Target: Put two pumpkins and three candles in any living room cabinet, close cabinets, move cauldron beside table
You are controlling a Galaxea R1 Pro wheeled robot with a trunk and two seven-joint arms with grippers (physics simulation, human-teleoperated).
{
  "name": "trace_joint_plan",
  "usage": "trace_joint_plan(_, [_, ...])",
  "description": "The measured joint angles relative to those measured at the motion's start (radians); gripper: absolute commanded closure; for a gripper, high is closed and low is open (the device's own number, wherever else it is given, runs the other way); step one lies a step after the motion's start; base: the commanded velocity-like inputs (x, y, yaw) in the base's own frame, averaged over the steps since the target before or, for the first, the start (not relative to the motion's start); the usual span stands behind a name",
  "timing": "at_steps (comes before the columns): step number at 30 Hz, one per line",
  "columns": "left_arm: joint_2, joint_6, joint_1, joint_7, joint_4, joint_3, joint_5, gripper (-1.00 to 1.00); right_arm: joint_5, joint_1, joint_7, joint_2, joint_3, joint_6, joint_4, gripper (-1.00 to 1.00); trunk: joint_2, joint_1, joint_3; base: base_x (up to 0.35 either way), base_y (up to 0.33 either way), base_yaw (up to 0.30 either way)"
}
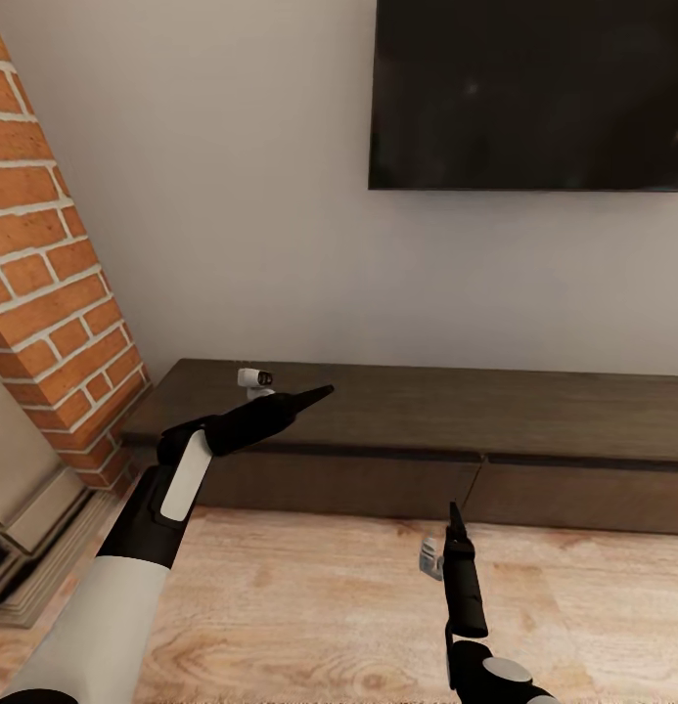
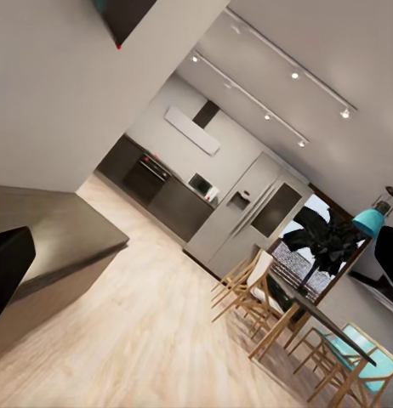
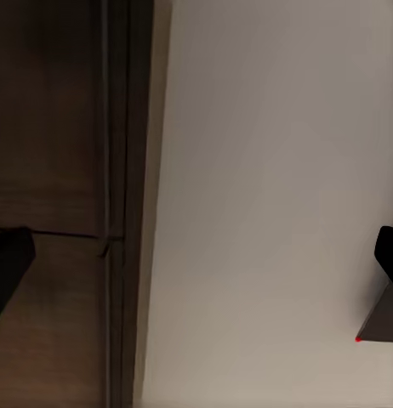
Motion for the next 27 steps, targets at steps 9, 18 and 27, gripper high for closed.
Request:
trace_joint_plan(9, [0.000, 0.000, 0.000, 0.000, 0.000, 0.000, 0.000, -1.00, -0.001, 0.000, -0.014, 0.006, 0.002, 0.000, -0.003, -1.00, -0.063, 0.035, -0.028, 0.000, 0.000, 0.000])
trace_joint_plan(18, [0.000, 0.000, 0.000, 0.000, 0.000, 0.000, 0.000, -1.00, -0.002, 0.000, -0.012, 0.005, 0.000, -0.002, -0.009, -1.00, -0.113, 0.062, -0.058, 0.000, 0.000, 0.000])
trace_joint_plan(27, [0.000, 0.000, 0.000, 0.000, 0.000, 0.000, 0.001, -1.00, -0.002, 0.000, -0.011, 0.005, 0.000, -0.006, -0.009, -1.00, -0.115, 0.066, -0.089, 0.000, 0.000, 0.000])
